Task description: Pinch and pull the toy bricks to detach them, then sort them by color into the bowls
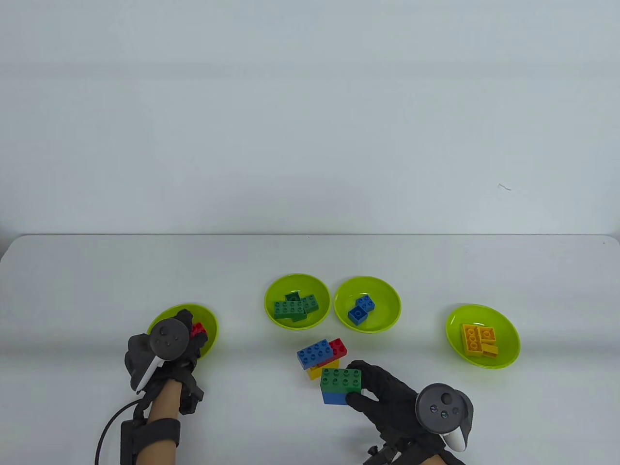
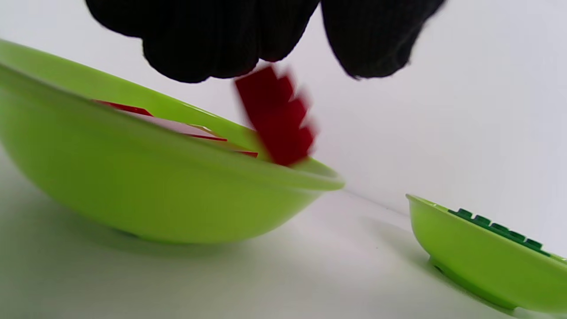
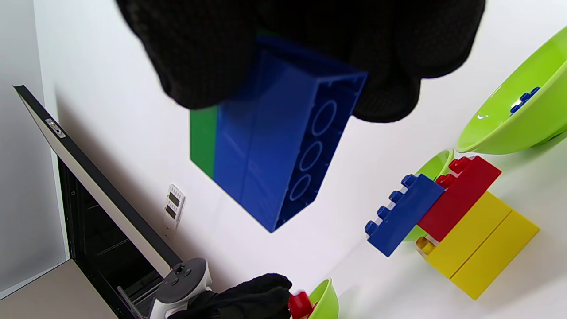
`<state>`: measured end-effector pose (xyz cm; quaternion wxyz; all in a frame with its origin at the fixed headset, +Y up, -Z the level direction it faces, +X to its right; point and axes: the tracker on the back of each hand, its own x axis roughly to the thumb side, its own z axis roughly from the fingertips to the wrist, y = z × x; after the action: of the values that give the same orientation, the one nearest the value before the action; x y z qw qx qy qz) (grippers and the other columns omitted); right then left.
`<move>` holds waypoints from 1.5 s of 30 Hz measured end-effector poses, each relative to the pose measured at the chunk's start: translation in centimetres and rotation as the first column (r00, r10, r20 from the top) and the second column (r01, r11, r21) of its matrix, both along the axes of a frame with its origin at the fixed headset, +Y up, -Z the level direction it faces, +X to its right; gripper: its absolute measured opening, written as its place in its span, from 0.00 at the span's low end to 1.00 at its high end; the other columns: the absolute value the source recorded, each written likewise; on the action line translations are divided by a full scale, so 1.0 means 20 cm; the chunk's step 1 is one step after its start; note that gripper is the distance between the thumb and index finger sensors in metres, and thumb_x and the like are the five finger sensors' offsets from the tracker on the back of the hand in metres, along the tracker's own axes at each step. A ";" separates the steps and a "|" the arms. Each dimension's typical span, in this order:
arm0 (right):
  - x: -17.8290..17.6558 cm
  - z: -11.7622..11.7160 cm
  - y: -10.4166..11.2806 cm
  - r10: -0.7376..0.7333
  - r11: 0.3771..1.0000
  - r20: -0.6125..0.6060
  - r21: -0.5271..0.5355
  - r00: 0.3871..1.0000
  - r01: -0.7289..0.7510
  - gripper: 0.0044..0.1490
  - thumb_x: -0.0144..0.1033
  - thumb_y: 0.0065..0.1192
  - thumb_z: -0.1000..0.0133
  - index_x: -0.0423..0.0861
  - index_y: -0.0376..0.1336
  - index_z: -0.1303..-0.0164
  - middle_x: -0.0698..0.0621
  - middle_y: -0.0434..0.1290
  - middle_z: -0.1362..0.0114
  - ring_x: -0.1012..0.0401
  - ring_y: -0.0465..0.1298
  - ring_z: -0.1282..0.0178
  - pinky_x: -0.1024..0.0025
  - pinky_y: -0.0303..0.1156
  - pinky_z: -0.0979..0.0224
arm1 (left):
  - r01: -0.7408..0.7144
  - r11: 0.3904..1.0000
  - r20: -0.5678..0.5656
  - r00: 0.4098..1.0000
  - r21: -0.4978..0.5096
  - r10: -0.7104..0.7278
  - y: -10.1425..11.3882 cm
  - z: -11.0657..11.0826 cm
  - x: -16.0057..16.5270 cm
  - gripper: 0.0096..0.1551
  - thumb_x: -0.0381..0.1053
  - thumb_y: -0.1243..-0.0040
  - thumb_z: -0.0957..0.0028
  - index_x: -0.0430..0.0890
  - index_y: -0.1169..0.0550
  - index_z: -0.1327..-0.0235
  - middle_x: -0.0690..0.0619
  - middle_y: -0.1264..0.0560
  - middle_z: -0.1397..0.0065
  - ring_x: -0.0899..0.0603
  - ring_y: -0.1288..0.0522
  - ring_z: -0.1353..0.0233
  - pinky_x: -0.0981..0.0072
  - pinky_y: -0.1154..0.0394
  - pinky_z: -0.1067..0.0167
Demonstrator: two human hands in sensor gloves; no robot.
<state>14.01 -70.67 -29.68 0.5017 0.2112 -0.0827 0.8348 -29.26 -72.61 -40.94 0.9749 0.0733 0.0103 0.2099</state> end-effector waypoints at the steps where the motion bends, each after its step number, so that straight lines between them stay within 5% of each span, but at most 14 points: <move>1: 0.00 0.00 0.00 -0.001 1.000 0.000 -0.001 1.000 0.001 0.39 0.41 0.66 0.48 0.35 0.62 0.29 0.36 0.72 0.31 0.42 0.76 0.35 0.44 0.67 0.29 | -0.024 1.000 0.024 0.999 0.008 0.024 0.02 0.01 0.01 0.44 0.56 0.42 0.47 0.31 0.37 0.25 0.28 0.33 0.27 0.27 0.31 0.30 0.36 0.37 0.33; 9: 0.00 0.00 0.00 -0.015 1.000 -0.001 -0.012 1.000 0.015 0.39 0.41 0.66 0.47 0.35 0.62 0.29 0.36 0.72 0.30 0.42 0.75 0.35 0.44 0.66 0.29 | -0.280 0.953 0.316 0.920 0.114 0.232 0.24 0.13 0.29 0.45 0.59 0.45 0.45 0.31 0.37 0.24 0.27 0.34 0.26 0.25 0.32 0.29 0.35 0.38 0.33; 19: 0.00 0.00 0.00 -0.031 0.999 -0.008 -0.008 0.999 0.031 0.40 0.41 0.66 0.47 0.35 0.62 0.28 0.36 0.72 0.30 0.42 0.75 0.35 0.44 0.66 0.29 | -0.444 0.891 0.696 0.612 -0.092 0.376 0.25 0.38 0.88 0.46 0.61 0.46 0.45 0.31 0.37 0.24 0.27 0.33 0.27 0.26 0.31 0.29 0.34 0.38 0.33; 28: 0.00 0.01 0.00 -0.037 0.999 -0.024 -0.009 0.999 0.037 0.39 0.41 0.66 0.47 0.34 0.62 0.29 0.35 0.72 0.31 0.42 0.76 0.35 0.44 0.66 0.29 | -0.447 0.894 0.717 0.611 -0.037 0.335 0.16 0.43 0.97 0.39 0.58 0.43 0.47 0.34 0.30 0.30 0.31 0.27 0.33 0.31 0.25 0.35 0.38 0.33 0.36; 37: 0.01 0.01 0.00 -0.061 0.998 -0.031 -0.015 0.998 0.060 0.42 0.45 0.65 0.47 0.34 0.60 0.27 0.35 0.70 0.29 0.41 0.74 0.34 0.43 0.65 0.28 | -0.465 0.883 0.716 0.640 0.069 0.281 0.23 0.47 0.98 0.38 0.56 0.43 0.49 0.33 0.28 0.33 0.32 0.24 0.38 0.33 0.22 0.40 0.40 0.30 0.39; 45: 0.01 0.02 0.00 -0.059 0.998 -0.048 0.003 0.997 0.059 0.39 0.46 0.64 0.47 0.37 0.63 0.29 0.37 0.72 0.30 0.42 0.75 0.34 0.44 0.66 0.28 | -0.469 0.881 0.716 0.633 0.053 0.294 0.25 0.48 0.99 0.38 0.56 0.43 0.49 0.31 0.27 0.34 0.31 0.23 0.40 0.32 0.22 0.42 0.39 0.30 0.41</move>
<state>14.14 -70.76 -29.34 0.5275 0.2295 -0.0787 0.8142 -9.56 -67.59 -31.41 0.8238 0.1004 -0.3623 0.4242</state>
